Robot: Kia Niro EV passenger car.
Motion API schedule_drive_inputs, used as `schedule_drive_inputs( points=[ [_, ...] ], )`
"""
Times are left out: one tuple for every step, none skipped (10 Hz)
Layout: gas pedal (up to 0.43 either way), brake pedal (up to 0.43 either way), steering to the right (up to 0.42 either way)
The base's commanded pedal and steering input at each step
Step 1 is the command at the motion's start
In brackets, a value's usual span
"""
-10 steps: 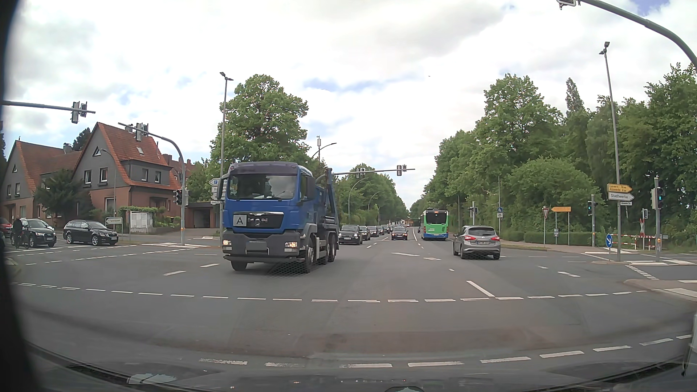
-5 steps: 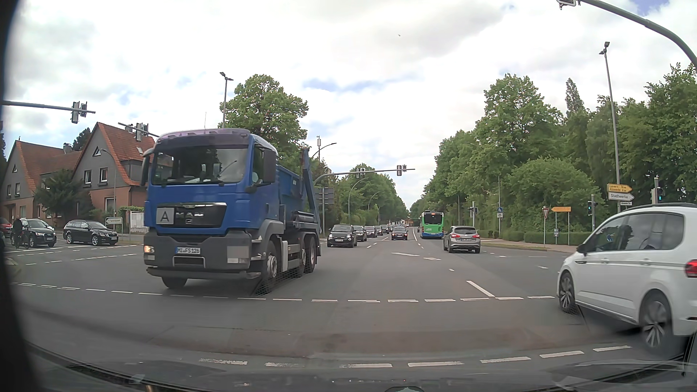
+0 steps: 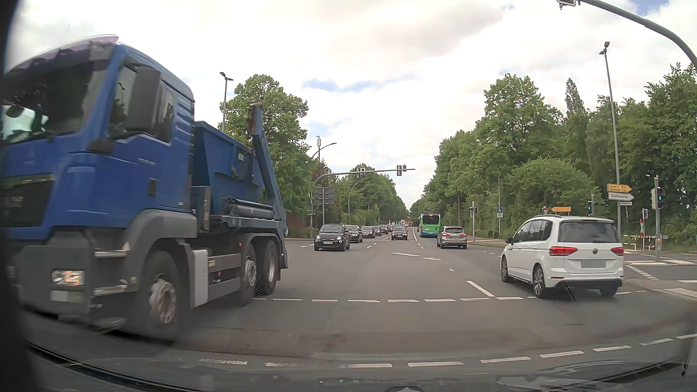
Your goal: Follow the waypoints while adhering to traffic rules and regulations
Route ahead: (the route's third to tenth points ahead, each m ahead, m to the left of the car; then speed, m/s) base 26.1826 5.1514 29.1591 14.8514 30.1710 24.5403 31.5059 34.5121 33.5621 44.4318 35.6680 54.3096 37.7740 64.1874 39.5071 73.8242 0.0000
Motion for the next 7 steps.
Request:
schedule_drive_inputs(
  points=[
    [0.000,0.000,0.008],
    [0.000,0.000,0.008],
    [0.000,0.000,0.008],
    [0.000,0.000,0.008],
    [0.000,0.000,0.008],
    [0.000,0.000,0.008],
    [0.000,0.000,0.008]
  ],
)
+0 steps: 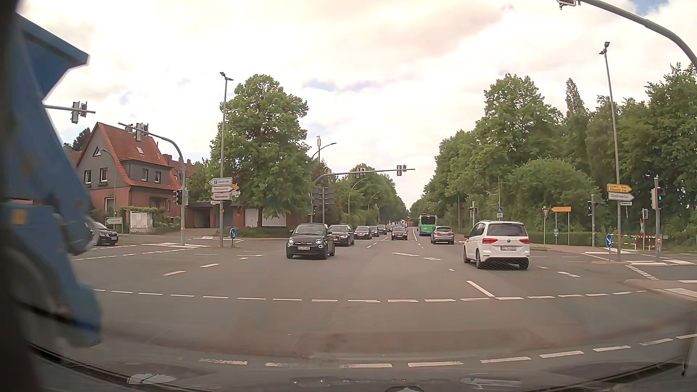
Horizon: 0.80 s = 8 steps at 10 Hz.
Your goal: Follow the waypoints while adhering to traffic rules and regulations
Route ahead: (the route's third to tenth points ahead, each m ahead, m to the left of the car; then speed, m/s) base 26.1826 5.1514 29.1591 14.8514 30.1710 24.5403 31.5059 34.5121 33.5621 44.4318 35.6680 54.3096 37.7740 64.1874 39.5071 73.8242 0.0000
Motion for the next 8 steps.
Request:
schedule_drive_inputs(
  points=[
    [0.000,0.000,0.008],
    [0.000,0.000,0.008],
    [0.000,0.000,0.008],
    [0.000,0.000,0.008],
    [0.000,0.000,0.008],
    [0.000,0.000,0.008],
    [0.000,0.000,0.008],
    [0.000,0.000,0.008]
  ],
)
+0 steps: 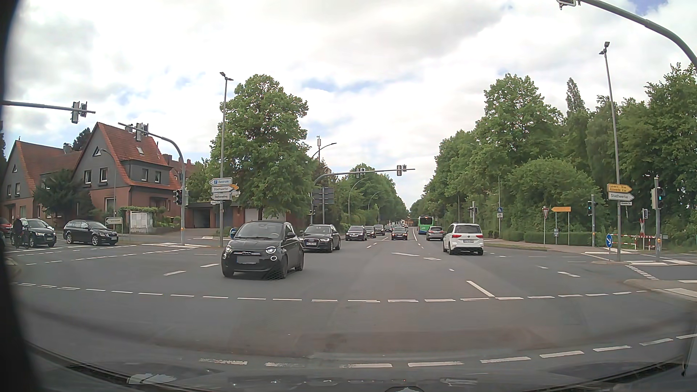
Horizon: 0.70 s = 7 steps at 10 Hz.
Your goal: Follow the waypoints while adhering to traffic rules and regulations
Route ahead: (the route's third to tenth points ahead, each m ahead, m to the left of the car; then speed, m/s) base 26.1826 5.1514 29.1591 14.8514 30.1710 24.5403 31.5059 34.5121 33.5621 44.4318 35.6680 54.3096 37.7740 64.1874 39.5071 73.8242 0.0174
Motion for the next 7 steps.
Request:
schedule_drive_inputs(
  points=[
    [0.000,0.000,0.008],
    [0.000,0.000,0.008],
    [0.000,0.000,0.008],
    [0.000,0.000,0.008],
    [0.000,0.000,0.008],
    [0.000,0.000,0.008],
    [0.000,0.000,0.008]
  ],
)
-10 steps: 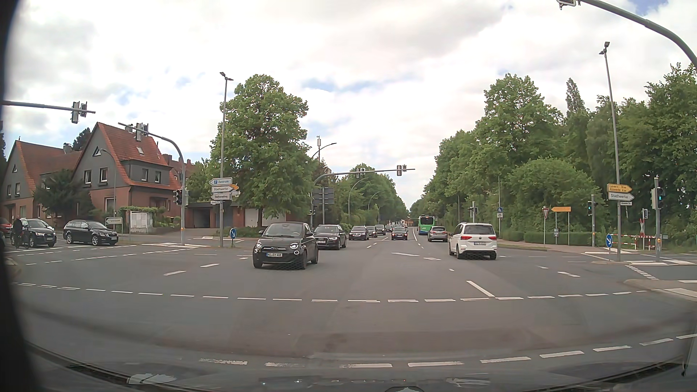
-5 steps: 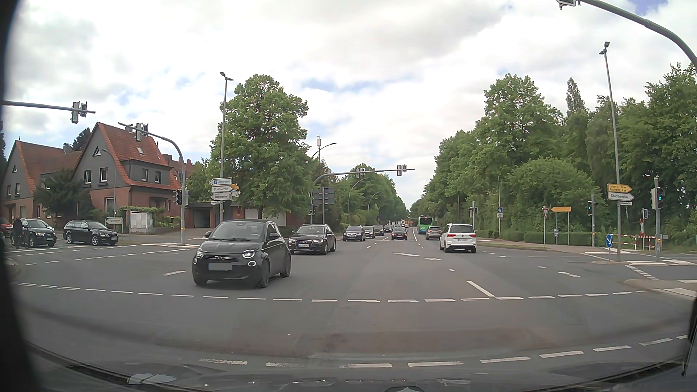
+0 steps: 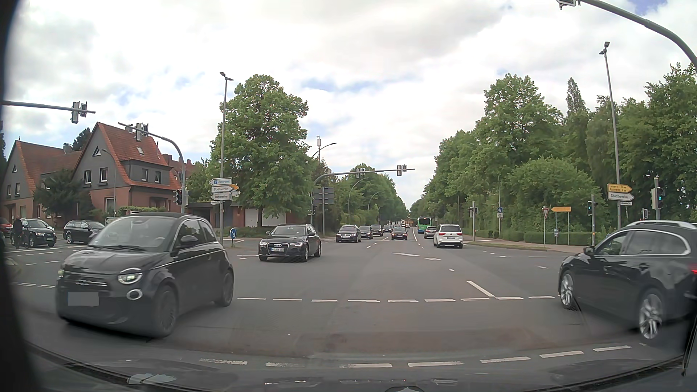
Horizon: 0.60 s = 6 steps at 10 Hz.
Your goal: Follow the waypoints while adhering to traffic rules and regulations
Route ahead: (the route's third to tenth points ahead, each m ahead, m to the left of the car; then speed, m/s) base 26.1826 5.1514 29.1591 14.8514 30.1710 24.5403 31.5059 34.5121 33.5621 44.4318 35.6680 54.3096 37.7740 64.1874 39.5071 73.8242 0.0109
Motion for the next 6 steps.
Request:
schedule_drive_inputs(
  points=[
    [0.000,0.000,0.008],
    [0.000,0.000,0.008],
    [0.000,0.000,0.008],
    [0.000,0.000,0.008],
    [0.000,0.000,0.008],
    [0.000,0.000,0.008]
  ],
)
